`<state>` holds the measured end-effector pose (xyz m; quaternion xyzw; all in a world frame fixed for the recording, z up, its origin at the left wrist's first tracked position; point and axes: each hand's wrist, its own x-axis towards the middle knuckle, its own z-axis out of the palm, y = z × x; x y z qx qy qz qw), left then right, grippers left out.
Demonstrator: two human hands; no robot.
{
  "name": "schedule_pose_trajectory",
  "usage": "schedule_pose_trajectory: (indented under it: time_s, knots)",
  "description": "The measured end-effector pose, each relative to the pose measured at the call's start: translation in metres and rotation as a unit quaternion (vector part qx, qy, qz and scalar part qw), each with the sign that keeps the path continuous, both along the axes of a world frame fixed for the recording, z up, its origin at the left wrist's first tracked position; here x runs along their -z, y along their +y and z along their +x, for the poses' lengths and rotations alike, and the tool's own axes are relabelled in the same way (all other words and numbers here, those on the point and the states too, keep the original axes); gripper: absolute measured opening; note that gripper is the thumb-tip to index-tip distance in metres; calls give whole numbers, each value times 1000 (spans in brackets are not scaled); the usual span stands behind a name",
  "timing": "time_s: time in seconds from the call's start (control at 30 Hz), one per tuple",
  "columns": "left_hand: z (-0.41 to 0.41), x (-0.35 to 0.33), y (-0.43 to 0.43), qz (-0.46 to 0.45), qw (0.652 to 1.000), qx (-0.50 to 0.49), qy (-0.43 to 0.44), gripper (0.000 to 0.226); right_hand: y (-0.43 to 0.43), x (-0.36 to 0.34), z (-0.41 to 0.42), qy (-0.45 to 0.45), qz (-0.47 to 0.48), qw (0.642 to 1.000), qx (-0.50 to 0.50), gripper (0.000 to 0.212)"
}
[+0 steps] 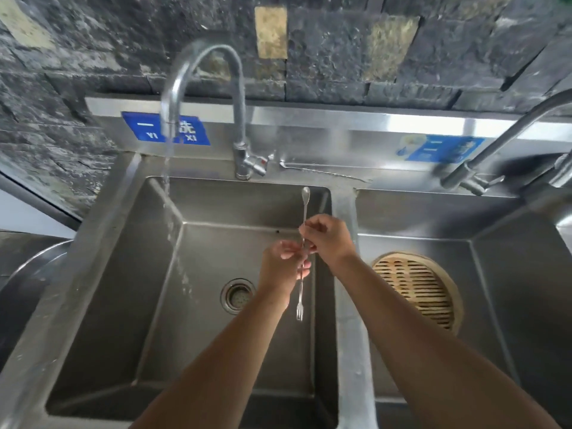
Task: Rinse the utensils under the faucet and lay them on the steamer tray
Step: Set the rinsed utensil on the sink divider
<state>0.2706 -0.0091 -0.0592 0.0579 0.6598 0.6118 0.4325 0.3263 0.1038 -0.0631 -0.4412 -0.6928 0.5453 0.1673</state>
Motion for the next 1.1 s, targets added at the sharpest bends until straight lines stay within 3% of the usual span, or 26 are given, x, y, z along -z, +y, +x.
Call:
schedule_pose_trajectory:
  time_s: [0.13,0.23,0.4,0.67,0.8,1.1]
  knots:
    - [29,11,51,-54,996,40,52,5,52,11,32,-19,-2,1000,14,16]
    - [40,19,87,-70,992,73,74,16,86,21,44,-41,-8,999,21,2]
    - [38,35,129,-106,980,87,143,21,129,41,38,-88,-16,995,34,2]
    - [35,55,169,-218,918,121,309,30,164,65,21,-129,5,991,33,11]
    - [36,57,180,-261,900,110,332,15,173,69,15,-157,33,987,30,13]
    - [41,57,188,-276,879,117,370,16,183,74,15,-161,19,987,8,24]
